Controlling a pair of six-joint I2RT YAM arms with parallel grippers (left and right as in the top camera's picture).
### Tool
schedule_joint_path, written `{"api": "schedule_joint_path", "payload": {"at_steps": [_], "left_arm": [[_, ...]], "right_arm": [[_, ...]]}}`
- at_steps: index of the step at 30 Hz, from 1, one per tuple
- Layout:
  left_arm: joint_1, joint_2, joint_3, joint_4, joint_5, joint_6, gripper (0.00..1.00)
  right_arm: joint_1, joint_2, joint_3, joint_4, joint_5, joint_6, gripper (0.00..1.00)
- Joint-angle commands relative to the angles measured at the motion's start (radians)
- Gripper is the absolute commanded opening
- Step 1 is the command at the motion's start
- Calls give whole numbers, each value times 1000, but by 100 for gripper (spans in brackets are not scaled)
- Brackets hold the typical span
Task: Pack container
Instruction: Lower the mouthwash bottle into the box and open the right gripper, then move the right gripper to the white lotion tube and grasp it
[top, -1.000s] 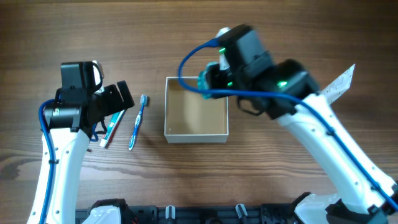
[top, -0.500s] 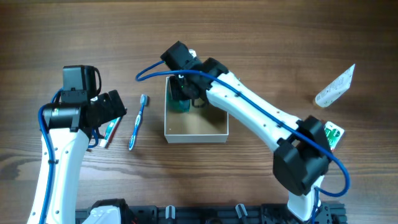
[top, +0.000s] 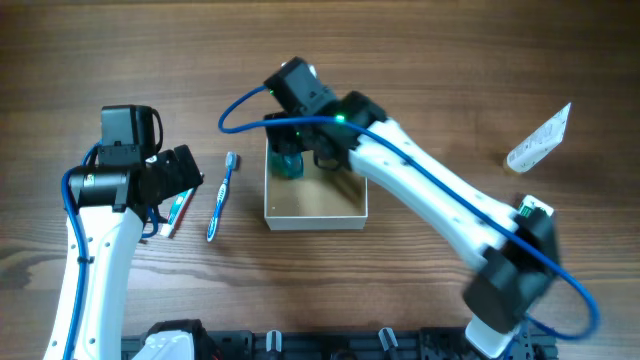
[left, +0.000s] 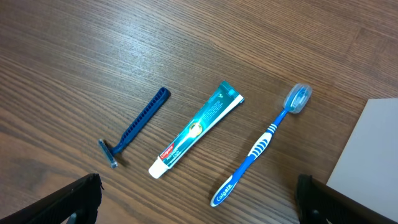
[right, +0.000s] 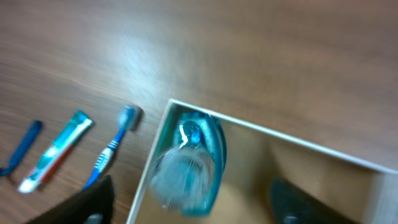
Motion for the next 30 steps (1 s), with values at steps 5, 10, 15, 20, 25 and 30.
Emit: {"api": "schedule_joint_path", "payload": {"at_steps": [5,10,15,20,25,30], "left_arm": [[6,2,19,3,-24,-13,100],[6,2,19,3,-24,-13,100],[6,2,19,6,-24,-13,100],[6,2,19,17,-24,-13,100],[6,2,19,18,-24,-13,100],[6,2,19,18,-24,-13,100]], "right_arm": [[-320,-396,19,-195,191,56,87],[-798,-446,14,-413,169,54,97],[-1009,-398,-53,-405,131,-40,96],[-1064,-291,-183,-296,69,-101,94],[-1064,-191,-234,-210,51,-108,76],[-1064,-158,-234,-201,25,-108,13]]}}
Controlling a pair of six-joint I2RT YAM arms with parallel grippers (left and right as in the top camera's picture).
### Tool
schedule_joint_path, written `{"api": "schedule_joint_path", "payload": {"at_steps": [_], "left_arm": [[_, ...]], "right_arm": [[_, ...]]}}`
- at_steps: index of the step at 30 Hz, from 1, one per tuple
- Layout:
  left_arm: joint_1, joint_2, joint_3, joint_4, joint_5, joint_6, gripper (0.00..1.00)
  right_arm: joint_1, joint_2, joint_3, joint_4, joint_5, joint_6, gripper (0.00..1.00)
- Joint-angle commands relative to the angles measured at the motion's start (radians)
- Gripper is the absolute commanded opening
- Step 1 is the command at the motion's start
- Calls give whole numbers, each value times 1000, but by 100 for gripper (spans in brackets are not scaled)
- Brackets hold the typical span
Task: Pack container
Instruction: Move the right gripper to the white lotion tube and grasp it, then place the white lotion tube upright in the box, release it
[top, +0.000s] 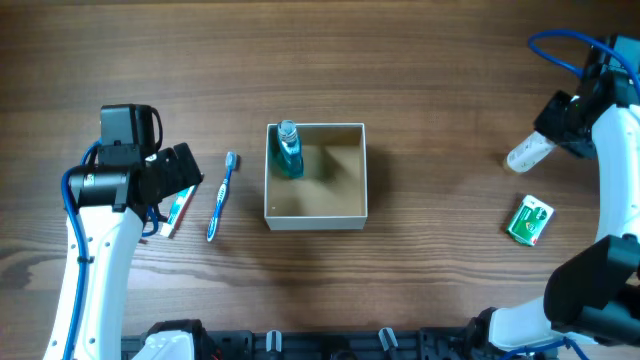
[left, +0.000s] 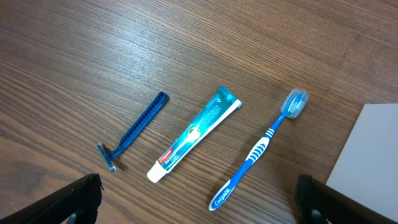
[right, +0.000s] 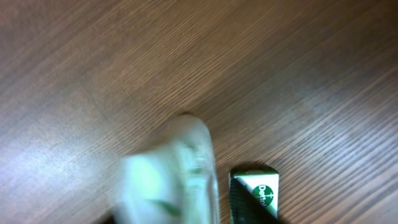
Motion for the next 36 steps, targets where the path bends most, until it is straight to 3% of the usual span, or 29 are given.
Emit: {"api": "schedule_joint_path", "payload": {"at_steps": [1,5,9,15,20,28,36], "left_arm": [[6,1,18,3,-23,-10,100],[6,1,18,3,-23,-10,100],[6,1,18,3,-23,-10,100],[6,1,18,3,-23,-10,100],[6,1,18,3,-23,-10,100],[6,1,18,3,-23,-10,100],[6,1,18,3,-23,-10,100]], "right_arm": [[-2,6,-4,10,-29,-6,4],[7,-22,5,1,-113,-17,4],[129,-181,95,-21,-171,-66,4],[571,-364,184,-68,-157,22,4],[913,-265,183,-65,-46,121,4],[944,17,181,31,15,144,4],[944,155,181,85,18,142,6]]}}
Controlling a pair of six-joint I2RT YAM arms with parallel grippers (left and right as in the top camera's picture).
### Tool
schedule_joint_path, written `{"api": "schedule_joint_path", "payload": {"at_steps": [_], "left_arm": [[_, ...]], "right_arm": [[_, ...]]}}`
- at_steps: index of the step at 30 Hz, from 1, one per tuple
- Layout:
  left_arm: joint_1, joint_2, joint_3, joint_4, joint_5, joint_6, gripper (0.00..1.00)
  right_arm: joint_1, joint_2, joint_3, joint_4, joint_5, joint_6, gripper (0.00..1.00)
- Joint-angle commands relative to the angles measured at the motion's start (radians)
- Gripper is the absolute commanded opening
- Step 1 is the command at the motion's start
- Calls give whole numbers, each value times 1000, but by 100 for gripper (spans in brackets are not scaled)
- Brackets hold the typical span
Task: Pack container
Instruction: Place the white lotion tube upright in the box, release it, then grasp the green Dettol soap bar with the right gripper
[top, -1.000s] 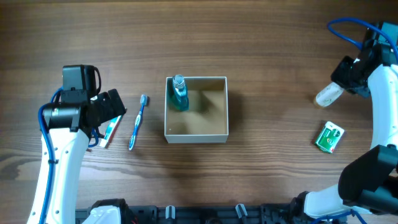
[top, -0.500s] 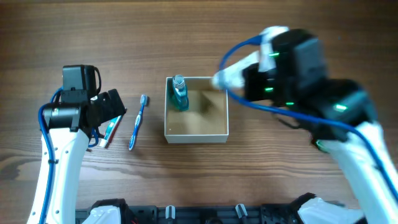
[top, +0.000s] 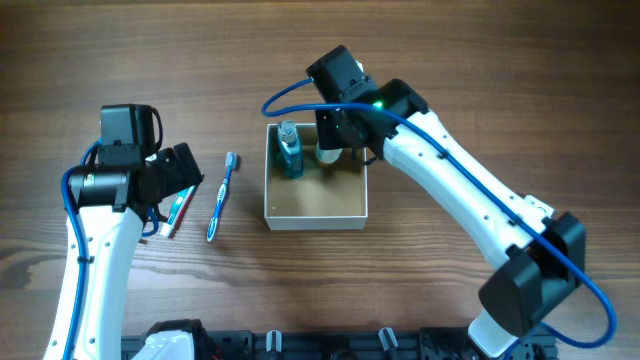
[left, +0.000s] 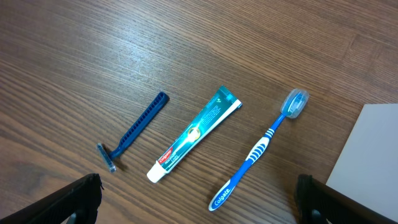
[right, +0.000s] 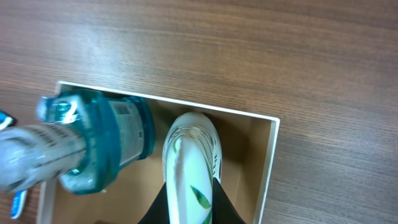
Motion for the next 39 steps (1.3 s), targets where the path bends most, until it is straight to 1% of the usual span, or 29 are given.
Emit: {"api": "schedule_joint_path", "payload": {"at_steps": [1,2,3,5,6,9,12,13,14,15,16,17,18,19,20,21,22,25,26,27,29,32,35,37,39], "left_arm": [[6,1,18,3,-23,-10,100],[6,1,18,3,-23,-10,100],[6,1,18,3,-23,-10,100],[6,1,18,3,-23,-10,100],[6,1,18,3,-23,-10,100],[6,1,18,3,-23,-10,100],[6,1,18,3,-23,-10,100],[6,1,18,3,-23,-10,100],[6,1,18,3,-23,-10,100],[6,1,18,3,-23,-10,100],[6,1,18,3,-23,-10,100],[6,1,18,3,-23,-10,100],[6,1,18,3,-23,-10,100],[6,1,18,3,-23,-10,100],[6,1,18,3,-23,-10,100],[6,1,18,3,-23,-10,100],[6,1,18,3,-23,-10,100],[6,1,18,3,-23,-10,100],[6,1,18,6,-23,-10,100],[6,1,18,7,-23,-10,100],[6,1,18,6,-23,-10,100],[6,1,18,6,-23,-10,100],[6,1,18,6,-23,-10,100],[6,1,18,6,-23,-10,100],[6,1,18,6,-23,-10,100]], "right_arm": [[-3,18,7,18,28,19,11],[-3,18,7,20,27,19,32],[-3,17,7,20,27,18,44],[-3,17,7,20,24,9,53],[-3,14,7,19,11,-13,57],[-3,-12,7,20,1,-38,58],[-3,-100,17,24,15,-77,60],[-4,-141,23,26,40,-79,60],[-11,-198,24,32,76,-73,66],[-32,-255,24,31,111,-45,70],[-63,-301,24,18,136,-14,70],[-109,-342,24,-17,167,56,70],[-147,-365,24,-54,186,114,75],[-222,-392,23,-126,196,212,86],[-327,-409,21,-218,183,305,91],[-434,-410,18,-306,160,359,94],[-533,-410,-2,-356,124,366,98],[-696,-410,-73,-377,60,294,100],[-779,-410,-135,-373,29,250,100],[-826,-410,-177,-367,19,225,100],[-933,-410,-298,-314,10,150,100],[-1054,-408,-481,-154,-57,9,100],[-1107,-408,-607,-37,-68,-22,100],[-1112,-408,-712,76,-68,-61,100],[-1112,-400,-786,153,-68,-60,100]]}}
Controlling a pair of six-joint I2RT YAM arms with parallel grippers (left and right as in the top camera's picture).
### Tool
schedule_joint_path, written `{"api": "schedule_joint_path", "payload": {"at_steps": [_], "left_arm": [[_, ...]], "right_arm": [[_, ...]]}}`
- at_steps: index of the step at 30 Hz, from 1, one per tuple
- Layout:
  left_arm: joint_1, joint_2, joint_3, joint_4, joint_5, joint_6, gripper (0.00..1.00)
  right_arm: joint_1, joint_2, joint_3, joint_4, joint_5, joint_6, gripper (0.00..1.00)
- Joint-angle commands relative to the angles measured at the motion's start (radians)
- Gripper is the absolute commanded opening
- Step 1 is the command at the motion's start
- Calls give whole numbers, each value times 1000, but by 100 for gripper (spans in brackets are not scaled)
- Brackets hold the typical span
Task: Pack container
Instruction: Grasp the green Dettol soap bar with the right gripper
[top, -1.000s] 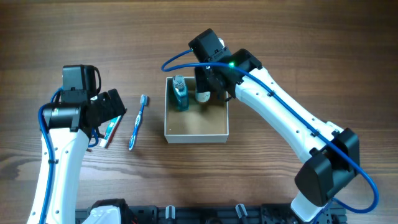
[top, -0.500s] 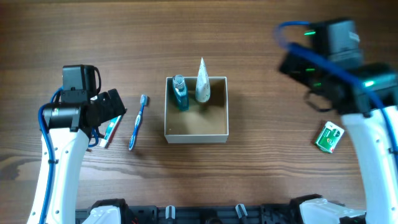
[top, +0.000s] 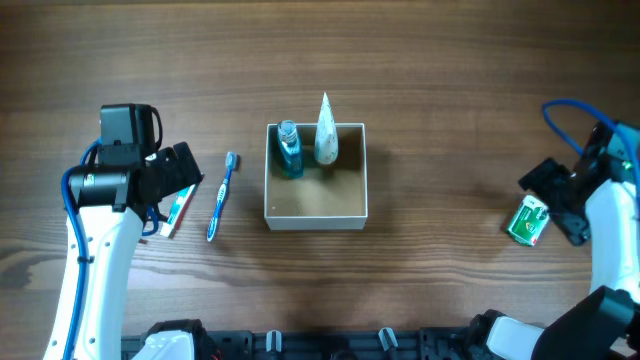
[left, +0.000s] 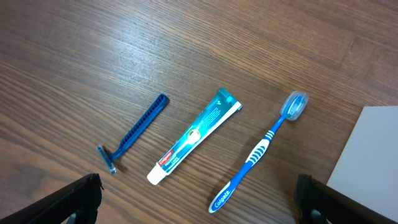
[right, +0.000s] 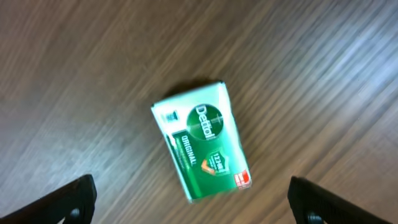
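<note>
The white box (top: 316, 210) stands mid-table with a teal bottle (top: 289, 150) and a white tube (top: 325, 132) upright in its far end. A green soap packet (top: 529, 219) (right: 201, 149) lies at the right, with my right gripper (right: 193, 205) open just above it. A blue toothbrush (top: 220, 196) (left: 258, 151), a teal toothpaste tube (left: 194, 135) and a blue razor (left: 132, 132) lie left of the box under my left gripper (left: 199, 202), which hovers open and empty.
The white box's corner (left: 367, 155) shows at the right of the left wrist view. A black rail (top: 320, 342) runs along the table's near edge. Bare wood lies between the box and the soap.
My right gripper has let go of the white tube, which now stands in the box, and has moved to the table's right, open over the green soap packet. The left arm is unchanged.
My right gripper was at the box with the teal bottle. Then it was at the far right on the white tube, then held the tube in the box beside the bottle. Now the tube stands there and the gripper is open over the soap. The left arm stayed still.
</note>
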Motion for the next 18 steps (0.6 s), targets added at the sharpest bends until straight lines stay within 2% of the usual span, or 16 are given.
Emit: {"api": "schedule_joint_path", "payload": {"at_steps": [1,7,12,15,17,18], "left_arm": [[6,1,18,2,-20,-10,100],[6,1,18,2,-20,-10,100],[6,1,18,2,-20,-10,100],[6,1,18,2,-20,-10,100],[6,1,18,2,-21,-10,100],[6,1,18,2,-20,-10,100]], "right_arm": [[-2,13,-115,104,-21,-47,100],[-2,90,-184,296,-13,-110,100],[-2,179,-184,342,-17,-123,98],[-2,219,-184,335,-17,-124,88],[-2,218,-184,333,-17,-124,72],[-2,217,-184,331,-19,-124,60]]}}
